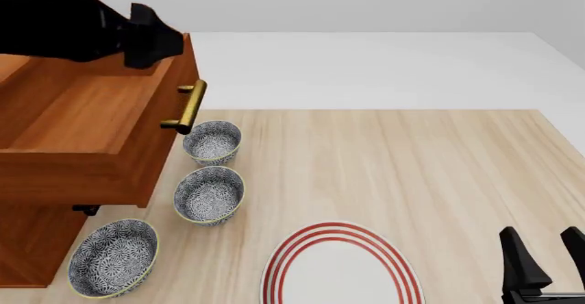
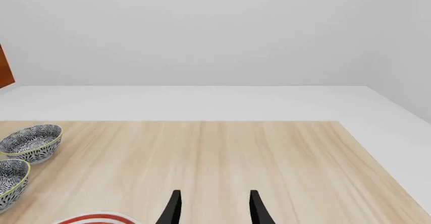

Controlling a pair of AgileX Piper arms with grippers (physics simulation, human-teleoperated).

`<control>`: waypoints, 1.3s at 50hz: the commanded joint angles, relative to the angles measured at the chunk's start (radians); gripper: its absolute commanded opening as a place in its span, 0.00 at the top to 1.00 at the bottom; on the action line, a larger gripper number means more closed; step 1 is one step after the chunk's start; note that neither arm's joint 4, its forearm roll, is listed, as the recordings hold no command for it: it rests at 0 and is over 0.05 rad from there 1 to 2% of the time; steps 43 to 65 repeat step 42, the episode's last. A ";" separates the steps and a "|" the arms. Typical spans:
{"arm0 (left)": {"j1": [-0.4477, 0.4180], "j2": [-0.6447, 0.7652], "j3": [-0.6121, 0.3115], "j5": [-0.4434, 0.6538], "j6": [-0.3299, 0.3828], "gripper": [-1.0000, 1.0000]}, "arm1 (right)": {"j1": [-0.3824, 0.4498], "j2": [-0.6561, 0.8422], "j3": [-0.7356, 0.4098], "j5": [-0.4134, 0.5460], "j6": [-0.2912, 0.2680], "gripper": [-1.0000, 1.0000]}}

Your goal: Open the top drawer of the cabinet.

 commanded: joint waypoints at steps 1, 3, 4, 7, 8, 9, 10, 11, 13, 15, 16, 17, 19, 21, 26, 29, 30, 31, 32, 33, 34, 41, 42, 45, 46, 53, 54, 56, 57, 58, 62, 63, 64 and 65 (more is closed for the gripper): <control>-0.047 -0.045 -0.027 0.006 0.004 0.00 | 0.000 0.000 0.000 0.000 0.000 0.00; -0.055 -0.052 -0.022 0.003 0.008 0.00 | 0.000 0.000 0.000 0.000 0.000 0.00; -0.057 -0.058 -0.017 -0.003 0.001 0.00 | 0.000 0.000 0.000 0.000 0.000 0.00; -0.074 -0.088 0.014 -0.038 -0.004 0.00 | 0.000 0.000 0.000 0.000 0.000 0.00; -0.066 -0.096 0.028 -0.063 -0.005 0.00 | 0.000 0.000 0.000 0.000 0.000 0.00; -0.079 -0.109 0.050 -0.080 -0.007 0.00 | 0.000 0.000 0.000 0.000 0.000 0.00; -0.100 -0.131 0.078 -0.098 -0.021 0.00 | 0.000 0.000 0.000 0.000 0.000 0.00; -0.101 -0.138 0.089 -0.110 -0.019 0.00 | 0.000 0.000 0.000 0.000 0.000 0.00; -0.114 -0.154 0.102 -0.129 -0.039 0.00 | 0.000 0.000 0.000 0.000 0.000 0.00; -0.111 -0.162 0.106 -0.150 -0.036 0.00 | 0.000 0.000 0.000 0.000 0.000 0.00; -0.129 -0.175 0.116 -0.156 -0.039 0.00 | 0.000 0.000 0.000 0.000 0.000 0.00; -0.138 -0.185 0.120 -0.163 -0.046 0.00 | 0.000 0.000 0.000 0.000 0.000 0.00; -0.132 -0.198 0.136 -0.185 -0.027 0.00 | 0.000 0.000 0.000 0.000 0.000 0.00; -0.147 -0.219 0.150 -0.204 -0.053 0.00 | 0.000 0.000 0.000 0.000 0.000 0.00; -0.158 -0.243 0.182 -0.249 -0.063 0.00 | 0.000 0.000 0.000 0.000 0.000 0.00; -0.162 -0.252 0.186 -0.259 -0.060 0.00 | 0.000 0.000 0.000 0.000 0.000 0.00; -0.161 -0.253 0.187 -0.264 -0.065 0.00 | 0.000 0.000 0.000 0.000 0.000 0.00; -0.169 -0.263 0.190 -0.267 -0.061 0.00 | 0.000 0.000 0.000 0.000 0.000 0.00; -0.170 -0.269 0.190 -0.271 -0.067 0.00 | 0.000 0.000 0.000 0.000 0.000 0.00; -0.170 -0.273 0.190 -0.276 -0.064 0.00 | 0.000 0.000 0.000 0.000 0.000 0.00; -0.172 -0.278 0.190 -0.279 -0.066 0.00 | 0.000 0.000 0.000 0.000 0.000 0.00; -0.192 -0.328 0.236 -0.312 -0.087 0.00 | 0.000 0.000 0.000 0.000 0.000 0.00; -0.195 -0.334 0.245 -0.317 -0.085 0.00 | 0.000 0.000 0.000 0.000 0.000 0.00; -0.195 -0.334 0.245 -0.317 -0.085 0.00 | 0.000 0.000 0.000 0.000 0.000 0.00; -0.195 -0.334 0.245 -0.317 -0.085 0.00 | 0.000 0.000 0.000 0.000 0.000 0.00; -0.195 -0.334 0.245 -0.317 -0.085 0.00 | 0.000 0.000 0.000 0.000 0.000 0.00; -0.195 -0.334 0.245 -0.317 -0.085 0.00 | 0.000 0.000 0.000 0.000 0.000 0.00; -0.195 -0.334 0.245 -0.317 -0.085 0.00 | 0.000 0.000 0.000 0.000 0.000 0.00; -0.195 -0.334 0.245 -0.317 -0.085 0.00 | 0.000 0.000 0.000 0.000 0.000 0.00; -0.195 -0.334 0.245 -0.317 -0.085 0.00 | 0.000 0.000 0.000 0.000 0.000 0.00; -0.195 -0.334 0.245 -0.317 -0.085 0.00 | 0.000 0.000 0.000 0.000 0.000 0.00; -0.195 -0.334 0.245 -0.317 -0.085 0.00 | 0.000 0.000 0.000 0.000 0.000 0.00; -0.195 -0.334 0.245 -0.317 -0.085 0.00 | 0.000 0.000 0.000 0.000 0.000 0.00; -0.195 -0.334 0.245 -0.317 -0.085 0.00 | 0.000 0.000 0.000 0.000 0.000 0.00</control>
